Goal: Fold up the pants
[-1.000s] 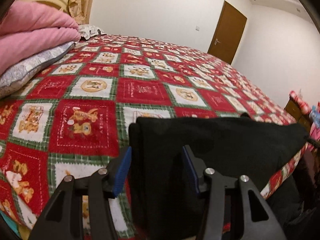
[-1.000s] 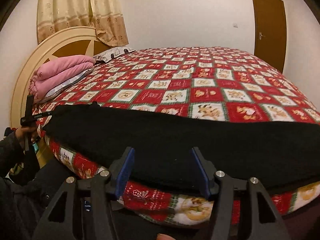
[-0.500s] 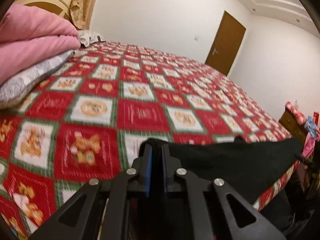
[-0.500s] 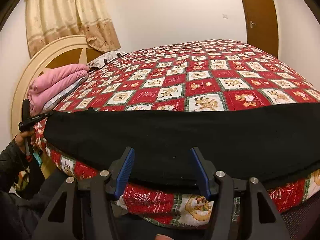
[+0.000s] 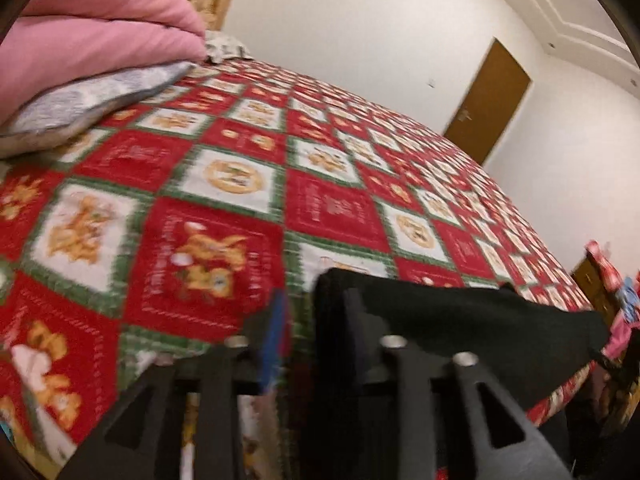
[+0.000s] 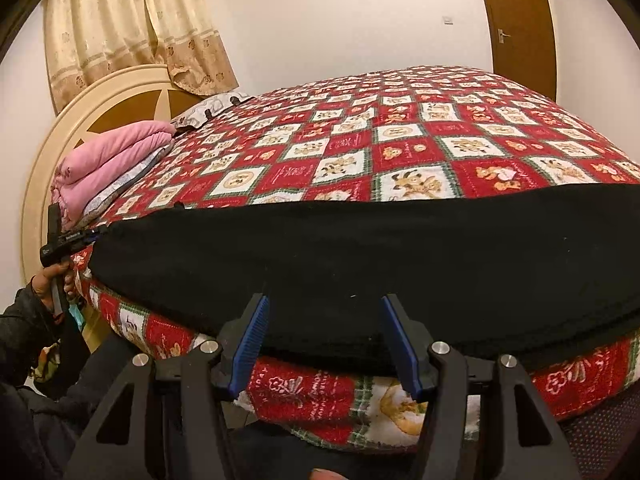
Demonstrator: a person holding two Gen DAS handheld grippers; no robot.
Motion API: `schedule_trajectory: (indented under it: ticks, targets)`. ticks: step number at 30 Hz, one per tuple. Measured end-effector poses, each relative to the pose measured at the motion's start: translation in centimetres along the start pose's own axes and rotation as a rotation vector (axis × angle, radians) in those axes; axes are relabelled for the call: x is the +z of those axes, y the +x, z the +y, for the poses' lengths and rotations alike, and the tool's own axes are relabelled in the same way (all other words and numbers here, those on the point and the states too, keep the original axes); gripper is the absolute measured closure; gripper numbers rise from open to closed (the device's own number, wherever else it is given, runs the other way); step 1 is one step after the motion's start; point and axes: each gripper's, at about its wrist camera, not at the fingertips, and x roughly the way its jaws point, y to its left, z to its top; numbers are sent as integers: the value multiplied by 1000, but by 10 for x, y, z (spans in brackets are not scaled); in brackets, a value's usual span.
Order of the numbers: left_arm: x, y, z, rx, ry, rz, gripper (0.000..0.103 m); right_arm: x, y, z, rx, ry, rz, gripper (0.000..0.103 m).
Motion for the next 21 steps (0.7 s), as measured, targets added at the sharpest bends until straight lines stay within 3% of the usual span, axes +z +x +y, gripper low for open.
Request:
schedule_trajectory:
  ticks: [4, 8, 14, 18, 21]
  targets:
    - [-3, -21, -1, 28, -7, -48, 56, 6, 3, 15, 17, -31, 0, 44]
    - [-10, -31, -30, 14, 73, -74, 48, 35, 25, 42, 64, -48, 7, 44]
    - [-29, -15, -80, 16, 231, -49, 40, 88, 93, 85, 233, 25, 83, 44]
    - [-47, 1, -84, 102, 311, -9, 40, 111, 150, 113, 330, 105, 174, 44]
    - [-54, 1, -80, 106, 332, -24, 39, 121, 181, 130, 346, 127, 209, 44]
